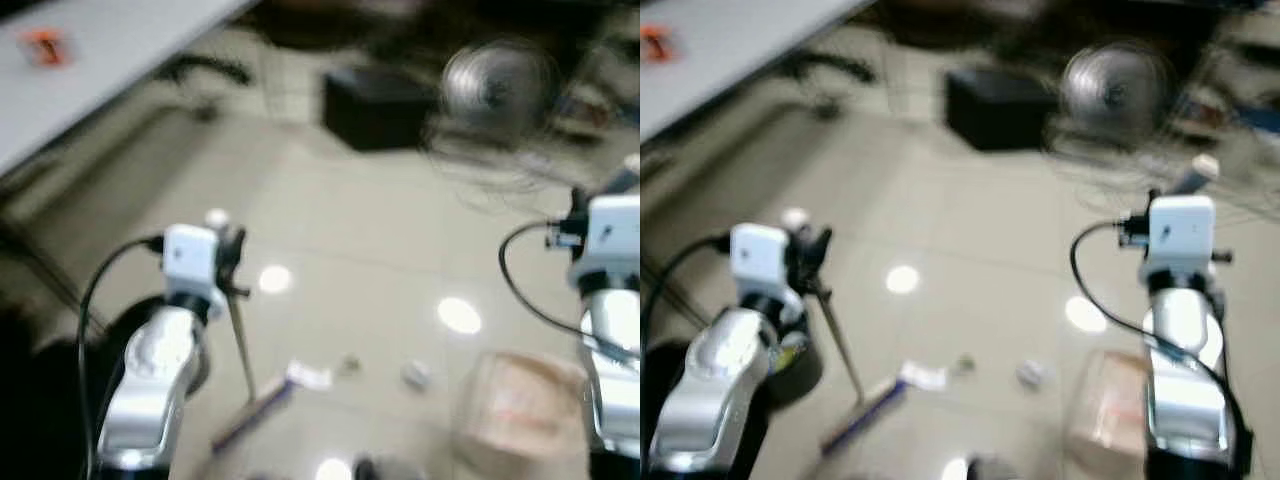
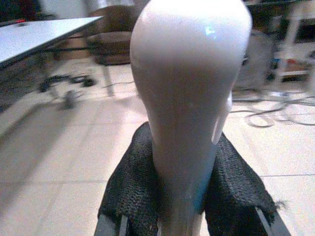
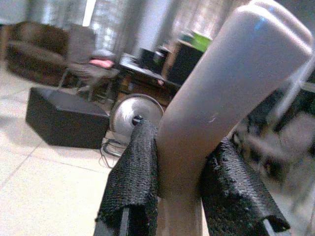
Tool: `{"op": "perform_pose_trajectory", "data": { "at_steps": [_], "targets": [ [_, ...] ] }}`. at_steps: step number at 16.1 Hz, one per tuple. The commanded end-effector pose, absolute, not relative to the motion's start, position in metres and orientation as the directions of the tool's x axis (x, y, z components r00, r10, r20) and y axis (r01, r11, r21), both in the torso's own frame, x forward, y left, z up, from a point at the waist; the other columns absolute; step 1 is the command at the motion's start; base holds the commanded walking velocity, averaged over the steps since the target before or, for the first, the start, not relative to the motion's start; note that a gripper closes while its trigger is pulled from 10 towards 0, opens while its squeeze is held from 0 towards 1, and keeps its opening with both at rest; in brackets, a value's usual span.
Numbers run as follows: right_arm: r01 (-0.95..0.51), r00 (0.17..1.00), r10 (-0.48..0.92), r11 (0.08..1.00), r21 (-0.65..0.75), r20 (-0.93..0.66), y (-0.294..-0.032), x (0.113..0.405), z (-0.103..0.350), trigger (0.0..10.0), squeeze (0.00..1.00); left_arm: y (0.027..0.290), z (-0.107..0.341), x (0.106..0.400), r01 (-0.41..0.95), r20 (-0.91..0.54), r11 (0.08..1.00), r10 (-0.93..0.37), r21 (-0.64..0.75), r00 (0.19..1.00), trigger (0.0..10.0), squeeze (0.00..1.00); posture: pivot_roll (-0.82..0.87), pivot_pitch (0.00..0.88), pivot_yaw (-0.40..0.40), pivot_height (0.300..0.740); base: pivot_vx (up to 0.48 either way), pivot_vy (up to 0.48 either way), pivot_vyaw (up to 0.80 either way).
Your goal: Sweep floor
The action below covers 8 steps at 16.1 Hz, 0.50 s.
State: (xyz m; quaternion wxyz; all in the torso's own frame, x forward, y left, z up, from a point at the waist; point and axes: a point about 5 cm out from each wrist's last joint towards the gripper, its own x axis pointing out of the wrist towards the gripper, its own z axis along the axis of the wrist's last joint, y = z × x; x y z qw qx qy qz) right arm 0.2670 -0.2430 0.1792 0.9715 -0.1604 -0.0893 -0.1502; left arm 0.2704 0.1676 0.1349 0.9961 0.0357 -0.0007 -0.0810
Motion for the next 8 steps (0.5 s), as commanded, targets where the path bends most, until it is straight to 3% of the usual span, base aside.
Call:
{"op": "perform_pose_trajectory", "data": {
  "at_steps": [1, 8],
  "targets": [
    [0.309, 0.937, -0.248, 0.917, -0.251, 0.246, -0.236, 0.270, 0.185, 10.0, 0.00, 0.165, 0.145, 0.272, 0.167, 0.042, 0.984, -0.169, 0.059, 0.985, 10.0, 0.00, 0.03, 0.060, 0.048, 0.740, 0.000, 0.000, -0.80],
    [0.284, 0.943, -0.238, 0.939, -0.192, 0.233, -0.217, 0.276, 0.174, 10.0, 0.00, 0.161, 0.150, 0.277, 0.204, 0.051, 0.977, -0.207, 0.062, 0.977, 10.0, 0.00, 0.04, 0.057, 0.066, 0.740, 0.000, 0.000, -0.80]
  ]
}}
